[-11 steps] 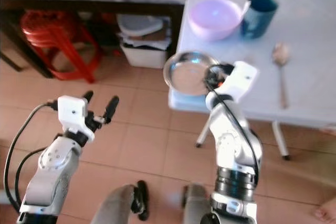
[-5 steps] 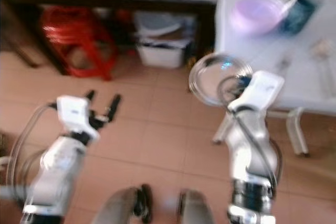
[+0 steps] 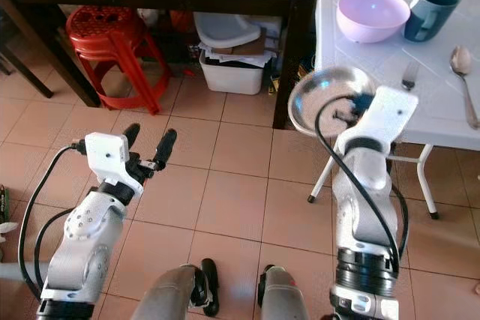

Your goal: Setting the table

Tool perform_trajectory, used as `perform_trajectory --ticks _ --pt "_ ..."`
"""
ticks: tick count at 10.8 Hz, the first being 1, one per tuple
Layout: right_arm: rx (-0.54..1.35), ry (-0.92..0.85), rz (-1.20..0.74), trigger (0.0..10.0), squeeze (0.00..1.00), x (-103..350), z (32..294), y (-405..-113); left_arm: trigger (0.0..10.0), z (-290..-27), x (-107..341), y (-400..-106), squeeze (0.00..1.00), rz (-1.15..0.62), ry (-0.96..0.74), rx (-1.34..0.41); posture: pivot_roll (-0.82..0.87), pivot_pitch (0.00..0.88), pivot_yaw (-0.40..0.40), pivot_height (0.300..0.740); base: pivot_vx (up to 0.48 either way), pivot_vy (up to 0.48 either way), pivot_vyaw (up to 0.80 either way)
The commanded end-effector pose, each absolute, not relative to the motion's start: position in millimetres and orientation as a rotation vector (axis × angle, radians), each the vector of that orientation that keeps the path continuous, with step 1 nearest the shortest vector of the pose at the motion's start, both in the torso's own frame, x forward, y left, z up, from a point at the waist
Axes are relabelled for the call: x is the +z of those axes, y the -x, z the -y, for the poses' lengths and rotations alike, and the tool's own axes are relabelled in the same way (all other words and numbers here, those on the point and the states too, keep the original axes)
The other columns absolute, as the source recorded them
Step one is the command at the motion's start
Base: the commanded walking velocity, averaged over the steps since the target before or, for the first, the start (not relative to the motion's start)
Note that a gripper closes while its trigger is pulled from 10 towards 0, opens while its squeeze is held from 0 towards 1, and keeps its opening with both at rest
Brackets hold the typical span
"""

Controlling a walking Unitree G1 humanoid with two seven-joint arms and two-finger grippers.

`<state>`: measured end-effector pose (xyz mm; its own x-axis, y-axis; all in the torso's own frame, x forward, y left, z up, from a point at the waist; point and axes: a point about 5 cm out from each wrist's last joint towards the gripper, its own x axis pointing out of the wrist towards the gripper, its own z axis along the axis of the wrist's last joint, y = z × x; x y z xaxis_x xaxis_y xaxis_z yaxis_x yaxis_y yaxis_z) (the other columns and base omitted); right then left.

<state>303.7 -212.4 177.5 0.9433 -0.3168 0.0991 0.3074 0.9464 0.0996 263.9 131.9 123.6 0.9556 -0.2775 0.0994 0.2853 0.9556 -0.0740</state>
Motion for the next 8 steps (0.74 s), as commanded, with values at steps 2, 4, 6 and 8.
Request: perform_trajectory --ticks 2,4,6,8 --pt "-0.259 -0.056 0.167 0.0 0.0 184 202 -304 10.0 -136 120 -264 0.0 0.076 0.074 -0.268 -0.05 0.205 0.074 0.74 0.24 0.416 0.0" --pt "-0.197 -0.013 0.228 0.0 0.0 195 193 -307 10.0 -135 121 -265 0.0 0.082 0.07 -0.267 -0.05 0.203 0.072 0.74 0.12 0.418 0.0" --pt "-0.157 0.031 0.301 0.0 0.0 209 184 -304 10.0 -135 121 -265 0.0 0.087 0.063 -0.271 -0.06 0.197 0.071 0.74 0.289 0.381 0.0" --pt "-0.145 0.04 0.321 0.0 0.0 212 181 -304 10.0 -134 122 -267 0.0 0.095 0.067 -0.262 -0.06 0.188 0.069 0.74 0.379 0.176 0.0"
